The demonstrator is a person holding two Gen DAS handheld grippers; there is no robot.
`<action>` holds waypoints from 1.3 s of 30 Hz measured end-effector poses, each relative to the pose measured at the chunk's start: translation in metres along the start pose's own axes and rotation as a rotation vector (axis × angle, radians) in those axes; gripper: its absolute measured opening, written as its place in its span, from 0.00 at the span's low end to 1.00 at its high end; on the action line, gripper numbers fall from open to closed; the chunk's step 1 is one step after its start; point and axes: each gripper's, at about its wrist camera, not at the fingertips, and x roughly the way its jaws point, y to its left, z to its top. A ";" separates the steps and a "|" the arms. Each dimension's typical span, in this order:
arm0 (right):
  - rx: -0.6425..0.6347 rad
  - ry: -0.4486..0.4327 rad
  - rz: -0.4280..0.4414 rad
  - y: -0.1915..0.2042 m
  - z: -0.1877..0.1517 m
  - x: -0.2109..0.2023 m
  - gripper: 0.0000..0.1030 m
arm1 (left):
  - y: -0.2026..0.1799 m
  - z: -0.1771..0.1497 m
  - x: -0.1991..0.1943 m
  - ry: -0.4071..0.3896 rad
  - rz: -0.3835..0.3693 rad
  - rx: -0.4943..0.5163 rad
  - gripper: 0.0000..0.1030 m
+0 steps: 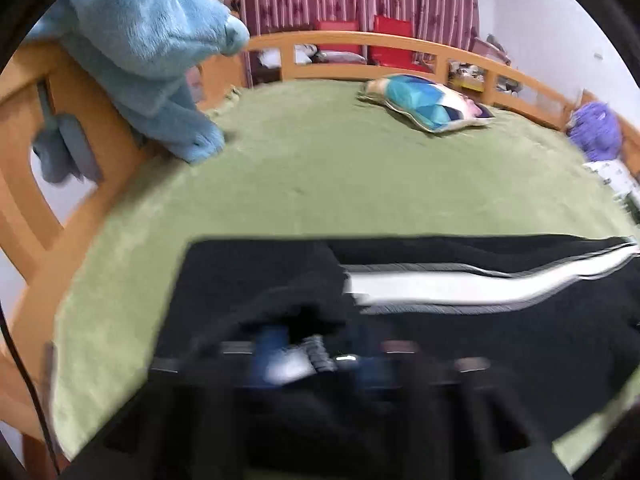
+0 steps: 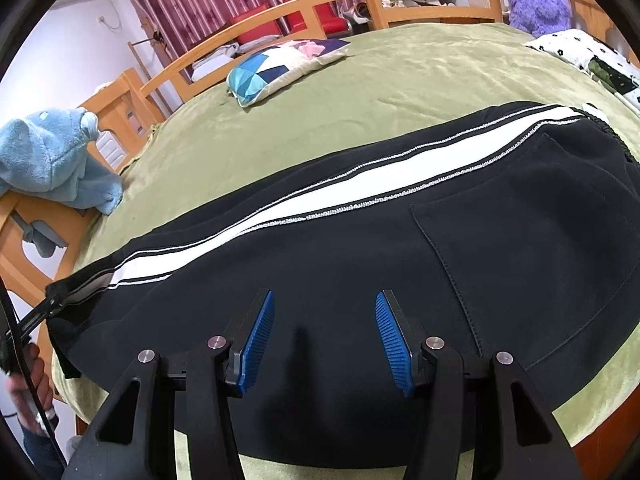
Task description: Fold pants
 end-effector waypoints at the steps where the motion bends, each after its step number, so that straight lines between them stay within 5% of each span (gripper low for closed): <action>1: 0.005 0.001 -0.004 -0.001 0.001 0.001 0.51 | 0.008 0.008 0.003 -0.032 0.032 0.000 0.17; 6: 0.033 -0.005 -0.020 -0.010 0.005 0.004 0.51 | 0.083 0.055 0.015 -0.118 0.113 -0.196 0.16; 12: 0.037 -0.010 -0.056 -0.018 0.010 0.003 0.51 | 0.121 0.055 0.069 0.116 0.063 -0.299 0.28; 16: 0.065 -0.056 -0.081 -0.036 0.014 -0.016 0.51 | 0.097 0.030 0.063 0.159 0.097 -0.257 0.62; 21: 0.104 -0.127 -0.167 -0.088 0.019 -0.055 0.53 | 0.050 0.005 0.040 0.174 -0.003 -0.221 0.63; 28: 0.282 -0.205 -0.260 -0.206 0.027 -0.075 0.73 | -0.021 -0.008 0.015 0.190 -0.094 -0.169 0.64; 30: 0.335 -0.174 -0.231 -0.232 0.033 -0.057 0.73 | -0.035 -0.008 0.007 0.178 -0.123 -0.190 0.64; 32: 0.423 -0.160 -0.110 -0.257 0.040 -0.033 0.73 | -0.047 -0.007 0.003 0.177 -0.153 -0.193 0.64; 36: 0.549 -0.193 -0.004 -0.278 0.058 -0.002 0.85 | -0.064 -0.004 0.003 0.180 -0.149 -0.194 0.64; 37: 0.567 -0.205 0.004 -0.279 0.063 0.002 0.85 | -0.068 -0.003 0.003 0.180 -0.150 -0.196 0.64; 39: 0.563 -0.212 -0.037 -0.277 0.078 0.004 0.59 | -0.073 -0.002 0.002 0.181 -0.155 -0.203 0.64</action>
